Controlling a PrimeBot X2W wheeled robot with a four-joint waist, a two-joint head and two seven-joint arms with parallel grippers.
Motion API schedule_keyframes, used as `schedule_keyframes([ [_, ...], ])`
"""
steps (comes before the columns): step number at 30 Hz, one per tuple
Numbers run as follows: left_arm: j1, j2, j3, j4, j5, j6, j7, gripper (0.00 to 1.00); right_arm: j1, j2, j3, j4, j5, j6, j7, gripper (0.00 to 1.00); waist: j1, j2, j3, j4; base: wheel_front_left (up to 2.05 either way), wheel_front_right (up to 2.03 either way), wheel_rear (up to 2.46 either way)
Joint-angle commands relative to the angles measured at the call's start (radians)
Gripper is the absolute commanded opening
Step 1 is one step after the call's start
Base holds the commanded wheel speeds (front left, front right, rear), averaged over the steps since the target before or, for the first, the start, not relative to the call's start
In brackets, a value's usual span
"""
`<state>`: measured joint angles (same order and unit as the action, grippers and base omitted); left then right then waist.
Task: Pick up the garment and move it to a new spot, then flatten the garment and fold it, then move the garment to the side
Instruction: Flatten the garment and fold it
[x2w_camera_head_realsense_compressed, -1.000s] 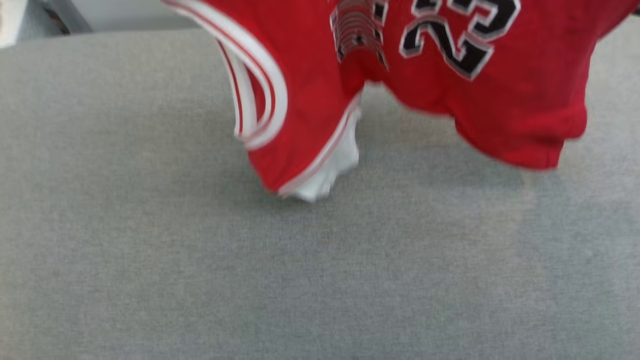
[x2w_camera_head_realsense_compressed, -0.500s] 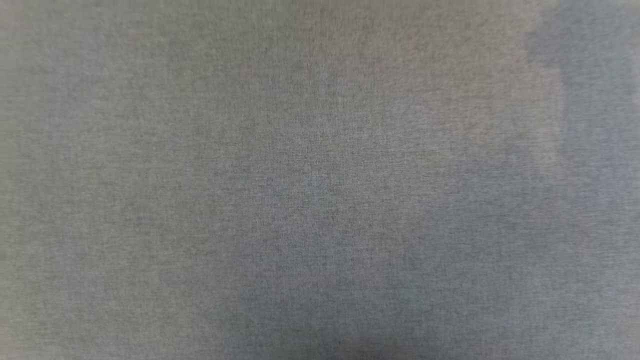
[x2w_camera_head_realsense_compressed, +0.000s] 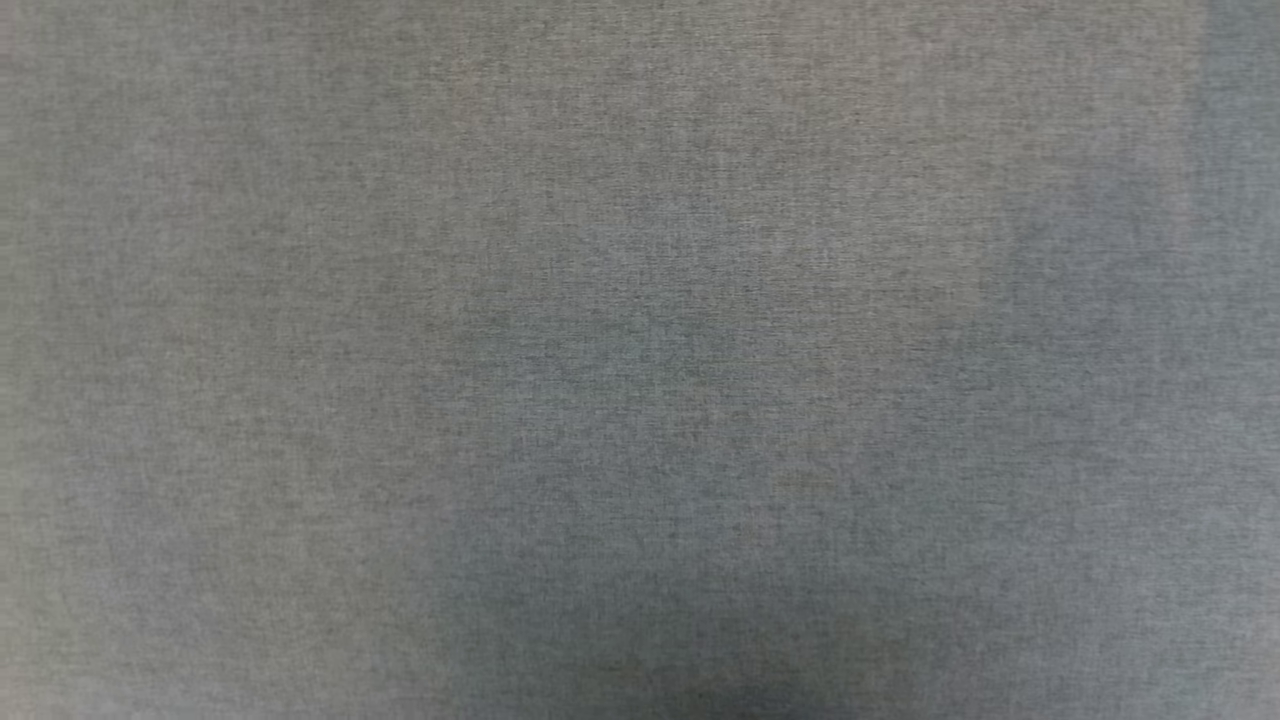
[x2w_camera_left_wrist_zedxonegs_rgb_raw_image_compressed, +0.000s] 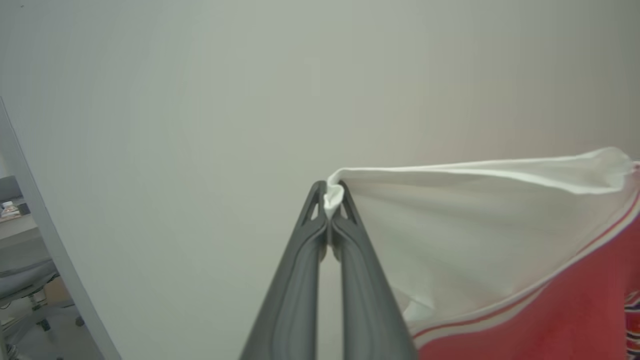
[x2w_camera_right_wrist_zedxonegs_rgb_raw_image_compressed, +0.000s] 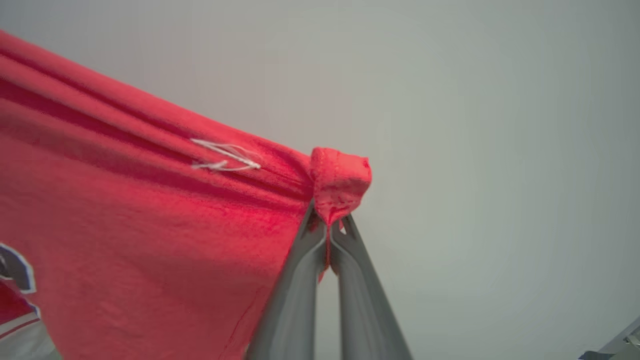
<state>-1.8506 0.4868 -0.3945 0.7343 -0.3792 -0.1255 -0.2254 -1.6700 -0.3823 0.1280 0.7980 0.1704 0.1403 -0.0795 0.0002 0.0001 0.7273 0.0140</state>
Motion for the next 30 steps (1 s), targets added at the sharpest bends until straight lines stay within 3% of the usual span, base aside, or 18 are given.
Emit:
schedule_keyframes([
  [1, 0.033, -0.001, -0.002, 0.019, -0.015, 0.002, -0.015, 0.00, 0.018, -0.009, 0.012, 0.023, 0.006, -0.010, -0.019, 0.00, -0.0002, -0.0001, 0.004, 0.014, 0.00, 0.00, 0.00],
  [7, 0.208, -0.071, -0.039, 0.021, -0.058, -0.003, -0.034, 0.00, 0.116, -0.014, 0.103, 0.077, 0.054, -0.010, -0.080, 0.00, -0.0002, -0.0001, -0.034, 0.028, 0.00, 0.00, 0.00],
  [13, 0.424, -0.107, -0.063, -0.040, -0.102, -0.005, -0.036, 0.00, 0.260, -0.020, 0.224, 0.078, 0.131, -0.010, -0.122, 0.00, -0.0002, -0.0001, -0.107, 0.033, 0.00, 0.00, 0.00],
  [30, 1.082, -0.106, -0.142, -0.138, -0.252, 0.003, 0.010, 0.00, 0.764, -0.115, 0.481, -0.048, 0.460, -0.010, -0.118, 0.00, -0.0002, -0.0001, -0.402, 0.063, 0.00, 0.00, 0.00],
])
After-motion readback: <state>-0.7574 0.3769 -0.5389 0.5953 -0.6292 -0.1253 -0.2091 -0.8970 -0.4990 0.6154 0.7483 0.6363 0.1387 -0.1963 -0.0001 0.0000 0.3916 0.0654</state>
